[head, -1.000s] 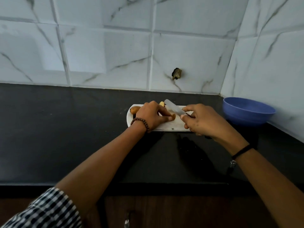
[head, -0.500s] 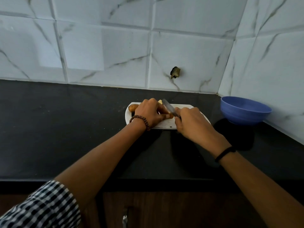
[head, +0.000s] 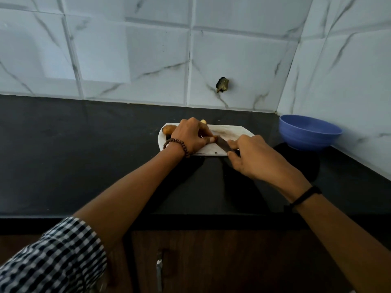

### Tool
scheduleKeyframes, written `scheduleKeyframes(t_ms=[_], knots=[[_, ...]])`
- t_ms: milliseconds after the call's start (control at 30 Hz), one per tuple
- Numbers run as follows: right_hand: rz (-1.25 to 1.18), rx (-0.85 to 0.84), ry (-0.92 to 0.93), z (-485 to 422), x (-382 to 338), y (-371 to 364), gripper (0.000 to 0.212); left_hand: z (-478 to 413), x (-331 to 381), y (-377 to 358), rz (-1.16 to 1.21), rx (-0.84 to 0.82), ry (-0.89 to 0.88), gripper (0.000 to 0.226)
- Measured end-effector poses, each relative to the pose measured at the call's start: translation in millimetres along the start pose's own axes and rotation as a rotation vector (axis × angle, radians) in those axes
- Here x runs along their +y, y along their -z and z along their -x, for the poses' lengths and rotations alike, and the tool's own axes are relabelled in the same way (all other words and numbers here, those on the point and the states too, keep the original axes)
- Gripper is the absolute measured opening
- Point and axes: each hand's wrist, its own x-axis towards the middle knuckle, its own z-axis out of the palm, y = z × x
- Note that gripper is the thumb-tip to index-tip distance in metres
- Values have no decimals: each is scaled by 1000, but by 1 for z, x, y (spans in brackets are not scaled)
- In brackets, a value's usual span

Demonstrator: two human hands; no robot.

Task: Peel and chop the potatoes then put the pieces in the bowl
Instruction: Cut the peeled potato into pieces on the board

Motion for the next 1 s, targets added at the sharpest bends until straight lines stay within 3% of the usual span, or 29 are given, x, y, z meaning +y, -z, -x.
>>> scheduleKeyframes(t_ms=[300, 433, 600, 767, 1000], knots=[[-39, -154, -24, 32, 16, 39, 32, -1, 1, -2, -5, -42, 19, 17], [-199, -118, -54, 33, 25, 49, 42, -2, 0, -2, -52, -57, 14, 18], [-357, -80, -118, 25, 31, 40, 45, -3, 3, -4, -219, -95, -146, 45], [-409, -77, -126, 18, 38, 32, 40, -6, 6, -7, -371, -119, -252, 34], [-464, -21, -149, 13, 48, 25, 45, -9, 6, -8, -213, -83, -324, 22]])
